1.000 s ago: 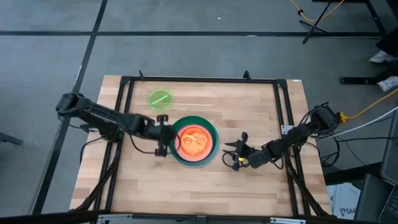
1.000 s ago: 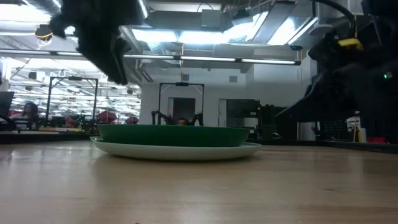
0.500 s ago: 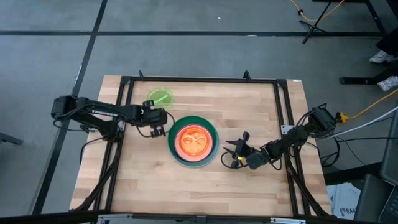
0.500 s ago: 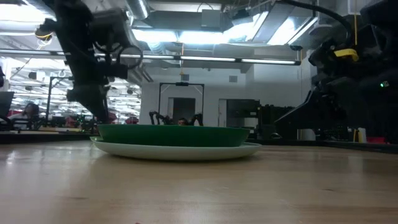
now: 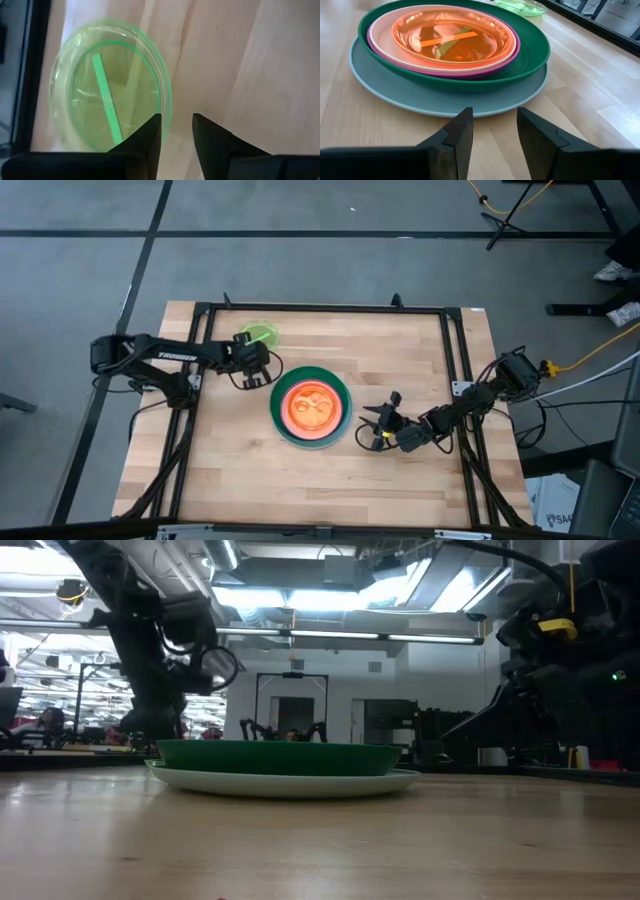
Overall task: Stack plastic plates
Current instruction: Stack the green transparent plate on top of the orange transparent plate
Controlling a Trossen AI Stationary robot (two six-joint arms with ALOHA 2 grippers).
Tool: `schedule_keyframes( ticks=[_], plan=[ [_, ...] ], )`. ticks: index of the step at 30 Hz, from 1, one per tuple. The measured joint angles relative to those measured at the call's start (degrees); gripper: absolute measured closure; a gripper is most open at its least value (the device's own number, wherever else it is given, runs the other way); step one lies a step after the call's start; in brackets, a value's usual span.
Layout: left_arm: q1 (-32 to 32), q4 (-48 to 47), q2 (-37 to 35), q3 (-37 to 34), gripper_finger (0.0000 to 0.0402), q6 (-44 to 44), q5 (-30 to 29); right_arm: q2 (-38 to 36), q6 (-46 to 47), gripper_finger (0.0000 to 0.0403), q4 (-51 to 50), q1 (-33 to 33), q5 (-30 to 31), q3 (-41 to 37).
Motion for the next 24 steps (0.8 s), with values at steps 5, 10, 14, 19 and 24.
schedule_keyframes(
  ticks=[5, 10, 14, 19, 24],
  plan=[
    [3.5, 2.7, 2.7, 0.0, 0.0297, 3.1, 3.6, 0.0, 0.0, 0.0258, -0.3, 0.0, 0.0, 0.0],
    [5.9, 5.0, 4.7, 0.0, 0.0297, 4.1, 3.7, 0.8, 0.2, 0.0258, -0.2, 0.0, 0.0, 0.0],
    [7.3, 6.0, 6.6, 0.1, 0.0297, 6.1, 4.9, 2.5, 1.2, 0.0258, 0.1, -0.8, 0.0, 0.0],
    [8.3, 7.8, 7.8, 0.2, 0.0301, 6.5, 4.5, 3.4, 3.3, 0.0258, 0.3, -2.7, -1.3, 0.0],
    [8.4, 8.3, 7.9, 0.1, 0.0335, 6.6, 4.4, 3.4, 3.3, 0.0258, 0.3, -3.0, -2.7, 0.0]
  ],
)
